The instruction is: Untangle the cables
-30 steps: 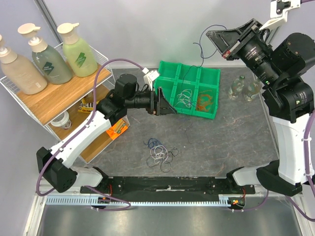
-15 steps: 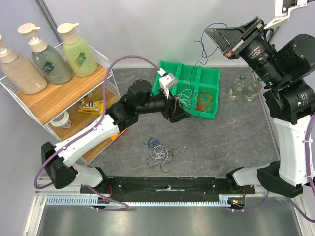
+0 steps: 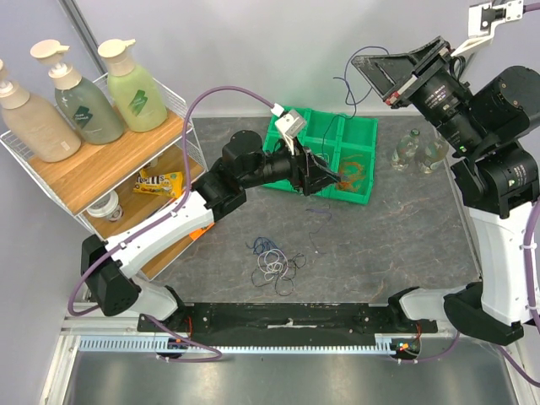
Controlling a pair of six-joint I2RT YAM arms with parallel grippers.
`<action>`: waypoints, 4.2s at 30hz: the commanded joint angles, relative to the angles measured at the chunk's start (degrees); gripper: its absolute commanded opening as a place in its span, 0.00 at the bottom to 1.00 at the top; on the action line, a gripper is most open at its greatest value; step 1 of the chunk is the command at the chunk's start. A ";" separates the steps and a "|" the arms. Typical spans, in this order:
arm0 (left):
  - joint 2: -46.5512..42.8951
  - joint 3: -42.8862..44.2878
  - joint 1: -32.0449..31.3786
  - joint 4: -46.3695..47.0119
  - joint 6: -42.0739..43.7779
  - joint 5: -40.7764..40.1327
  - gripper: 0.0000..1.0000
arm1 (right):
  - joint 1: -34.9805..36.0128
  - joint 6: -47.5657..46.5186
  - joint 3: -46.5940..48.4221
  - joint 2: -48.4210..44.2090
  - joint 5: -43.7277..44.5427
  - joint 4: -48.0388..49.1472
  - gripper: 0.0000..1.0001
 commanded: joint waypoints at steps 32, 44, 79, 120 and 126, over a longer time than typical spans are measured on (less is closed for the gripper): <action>-27.99 -8.01 -0.25 -30.27 8.13 -9.22 0.73 | -9.07 -25.72 20.17 31.97 34.43 32.87 0.00; -26.76 -7.40 -0.25 -32.38 8.92 -13.09 0.73 | -14.52 -26.51 16.83 39.80 33.81 37.72 0.00; -24.65 -5.73 -0.33 -35.63 12.70 -13.88 0.74 | -14.79 -29.76 -20.09 28.83 31.97 18.65 0.00; -27.19 -6.26 -0.16 -38.88 12.53 -13.70 0.74 | -14.43 -32.92 -12.63 40.32 43.91 18.82 0.00; -27.37 -5.82 -0.25 -38.97 11.91 -14.93 0.74 | -14.52 -33.19 -10.68 47.09 47.62 14.34 0.00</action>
